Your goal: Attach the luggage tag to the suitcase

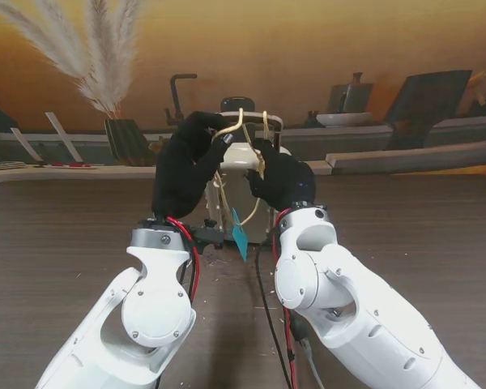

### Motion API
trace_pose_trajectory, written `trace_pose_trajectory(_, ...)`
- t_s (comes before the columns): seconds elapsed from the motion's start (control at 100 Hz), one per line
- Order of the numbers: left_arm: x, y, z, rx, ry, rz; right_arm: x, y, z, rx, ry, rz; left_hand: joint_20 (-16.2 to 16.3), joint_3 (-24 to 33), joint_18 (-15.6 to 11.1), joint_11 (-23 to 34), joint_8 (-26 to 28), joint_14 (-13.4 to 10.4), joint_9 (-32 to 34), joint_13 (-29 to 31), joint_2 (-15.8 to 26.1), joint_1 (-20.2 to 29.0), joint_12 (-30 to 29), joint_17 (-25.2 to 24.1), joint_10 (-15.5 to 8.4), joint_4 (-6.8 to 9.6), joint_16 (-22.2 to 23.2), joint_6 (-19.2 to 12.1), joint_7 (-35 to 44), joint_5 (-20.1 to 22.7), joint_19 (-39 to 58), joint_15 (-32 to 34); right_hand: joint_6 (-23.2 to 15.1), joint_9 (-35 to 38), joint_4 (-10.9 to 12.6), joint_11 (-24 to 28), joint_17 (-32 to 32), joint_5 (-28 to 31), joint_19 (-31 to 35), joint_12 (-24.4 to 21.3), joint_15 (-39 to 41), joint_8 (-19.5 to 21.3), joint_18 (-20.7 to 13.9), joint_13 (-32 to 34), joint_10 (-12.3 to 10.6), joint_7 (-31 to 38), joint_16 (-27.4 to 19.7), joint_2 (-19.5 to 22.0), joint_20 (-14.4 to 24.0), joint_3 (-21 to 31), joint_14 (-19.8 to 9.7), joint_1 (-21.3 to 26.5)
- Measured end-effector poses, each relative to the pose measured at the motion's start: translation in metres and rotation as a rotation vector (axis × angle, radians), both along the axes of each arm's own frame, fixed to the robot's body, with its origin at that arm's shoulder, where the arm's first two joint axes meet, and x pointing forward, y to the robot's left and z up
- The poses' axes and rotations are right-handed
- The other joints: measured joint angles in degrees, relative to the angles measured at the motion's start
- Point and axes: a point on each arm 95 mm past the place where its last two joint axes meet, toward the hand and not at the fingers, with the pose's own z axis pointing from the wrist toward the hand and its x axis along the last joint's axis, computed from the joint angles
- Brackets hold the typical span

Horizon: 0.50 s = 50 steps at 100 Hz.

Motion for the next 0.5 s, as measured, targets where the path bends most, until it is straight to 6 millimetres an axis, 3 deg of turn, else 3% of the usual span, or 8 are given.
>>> trace_pose_trajectory(0.32, -0.001, 0.000, -0.001, 0.003, -0.001, 0.001, 0.001, 0.007, -0.002, -0.008, 0.011, -0.004, 0.0, 0.0, 0.0, -0.1, -0.4, 0.0, 0.0, 0.0, 0.0, 0.0, -0.1, 0.0, 0.0, 0.01, 0.0, 0.0, -0.9, 1.3, 0.0, 0.0, 1.8, -0.6, 0.0, 0.2, 0.0, 0.0, 0.0, 0.0, 0.0, -0.2, 0.0, 0.0, 0.0, -1.3, 0.0, 0.3, 0.0, 0.0, 0.0, 0.0)
trace_pose_trajectory(0.5, -0.001, 0.000, -0.001, 0.006, -0.001, 0.002, 0.003, 0.010, -0.003, 0.002, 0.033, 0.021, 0.0, 0.0, 0.0, -0.1, -0.6, 0.0, 0.0, 0.0, 0.0, 0.0, -0.1, 0.0, 0.0, 0.01, 0.0, 0.0, -0.9, 1.3, 0.0, 0.0, -2.4, -0.6, 0.0, 1.6, -0.2, 1.0, 0.0, 0.7, 0.2, -0.2, 0.0, -0.6, 0.0, 0.1, 0.0, 0.8, 0.0, 0.0, 0.1, 0.0)
